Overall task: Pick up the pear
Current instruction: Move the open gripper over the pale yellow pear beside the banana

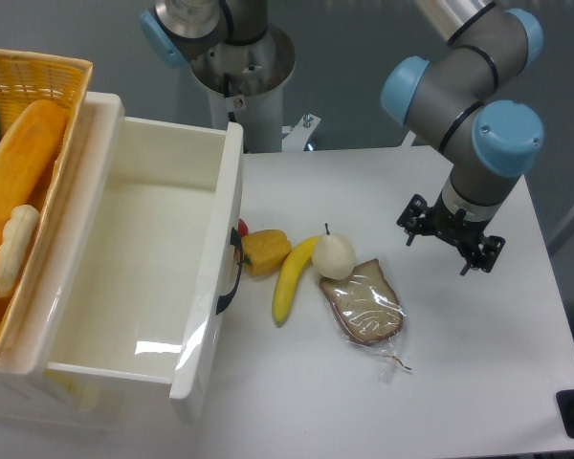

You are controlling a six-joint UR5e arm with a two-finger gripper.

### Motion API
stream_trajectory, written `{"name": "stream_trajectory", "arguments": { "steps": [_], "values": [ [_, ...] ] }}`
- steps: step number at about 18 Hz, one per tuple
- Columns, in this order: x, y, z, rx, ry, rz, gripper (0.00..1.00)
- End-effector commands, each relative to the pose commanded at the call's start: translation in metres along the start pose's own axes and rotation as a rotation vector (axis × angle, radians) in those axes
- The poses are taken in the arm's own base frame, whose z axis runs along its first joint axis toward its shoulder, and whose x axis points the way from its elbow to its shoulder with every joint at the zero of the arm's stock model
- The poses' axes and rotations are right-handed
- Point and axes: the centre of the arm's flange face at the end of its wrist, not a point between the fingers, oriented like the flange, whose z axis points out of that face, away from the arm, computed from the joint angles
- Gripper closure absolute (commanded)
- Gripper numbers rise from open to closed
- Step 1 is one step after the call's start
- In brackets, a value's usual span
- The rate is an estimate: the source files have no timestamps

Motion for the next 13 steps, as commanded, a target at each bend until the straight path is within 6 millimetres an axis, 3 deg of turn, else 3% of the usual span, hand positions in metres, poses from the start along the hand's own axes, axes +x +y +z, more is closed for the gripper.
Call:
{"name": "stream_trajectory", "arguments": {
  "steps": [5, 10, 13],
  "values": [
    [0.013, -0.011, -0.009, -0.004, -0.012, -0.033, 0.00],
    [0.066, -0.036, -0.020, 0.004, -0.008, -0.204, 0.00],
    [0.101, -0.033, -0.018, -0.005, 0.010, -0.230, 0.00]
  ]
}}
